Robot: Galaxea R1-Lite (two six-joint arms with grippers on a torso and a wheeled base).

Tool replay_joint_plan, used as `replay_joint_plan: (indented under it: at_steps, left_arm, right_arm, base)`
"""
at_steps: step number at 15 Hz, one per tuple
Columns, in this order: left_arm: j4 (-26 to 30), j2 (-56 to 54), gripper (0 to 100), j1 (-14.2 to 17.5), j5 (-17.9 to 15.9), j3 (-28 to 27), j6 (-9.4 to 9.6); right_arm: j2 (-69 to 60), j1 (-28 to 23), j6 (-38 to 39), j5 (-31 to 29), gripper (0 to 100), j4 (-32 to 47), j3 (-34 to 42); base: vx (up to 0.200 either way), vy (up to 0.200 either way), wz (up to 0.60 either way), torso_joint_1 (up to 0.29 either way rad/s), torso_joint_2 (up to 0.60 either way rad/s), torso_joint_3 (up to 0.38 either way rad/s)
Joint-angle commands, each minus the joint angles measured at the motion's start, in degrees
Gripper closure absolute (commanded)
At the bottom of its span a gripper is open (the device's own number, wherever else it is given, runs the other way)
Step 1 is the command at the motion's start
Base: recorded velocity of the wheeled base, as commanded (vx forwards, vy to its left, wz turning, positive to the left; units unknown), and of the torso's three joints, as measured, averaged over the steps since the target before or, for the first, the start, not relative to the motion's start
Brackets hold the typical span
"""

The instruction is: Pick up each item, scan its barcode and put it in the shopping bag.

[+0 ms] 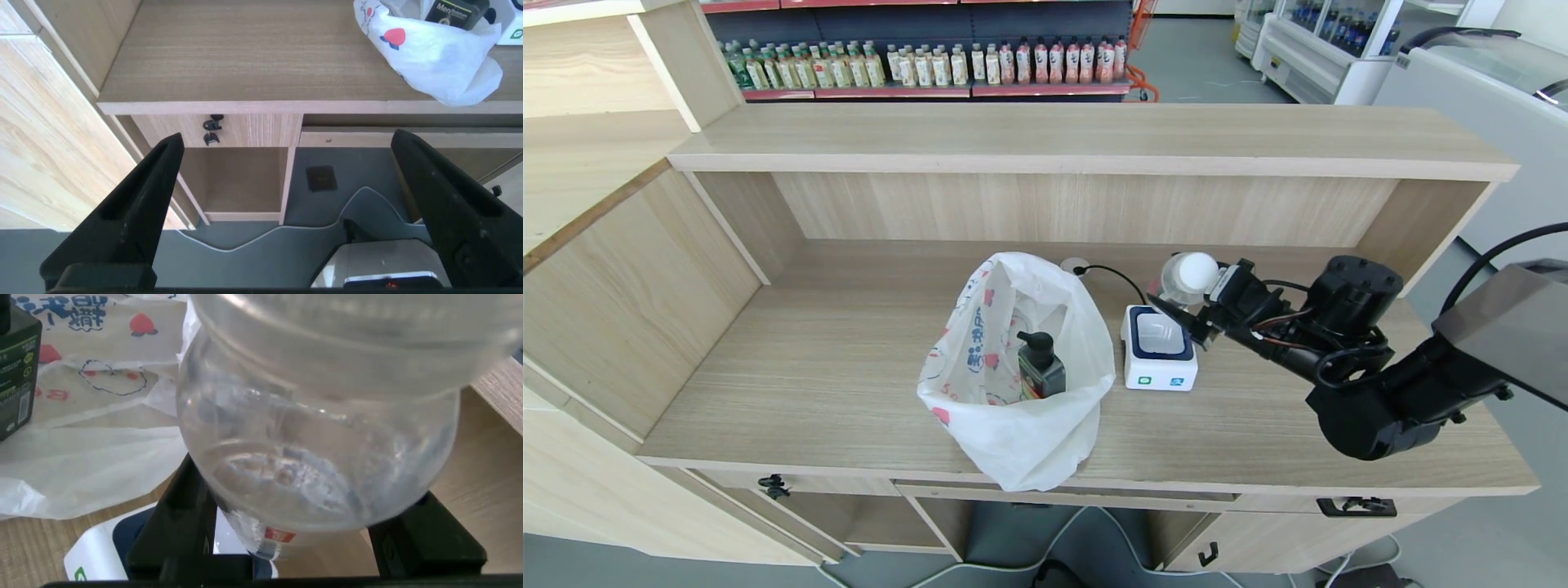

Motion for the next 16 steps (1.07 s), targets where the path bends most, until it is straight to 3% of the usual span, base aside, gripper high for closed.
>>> replay_joint_plan:
  at_steps: [1,16]
  left_arm:
    - [0.02,0.09,0,-0.02,-0.01,0.0,0.04]
    - [0.02,0.09,0,-0.02,-0.01,0.0,-0.05]
  right_arm:
    - [0.84,0.01,-0.03,0.01,100,-0.06,-0.15]
    - [4.36,0.71,0.06,-0.07,100,-1.73,-1.46]
  base:
    - [0.0,0.0,0.0,0.0,0.0,0.0]
    - [0.0,0.0,0.0,0.0,0.0,0.0]
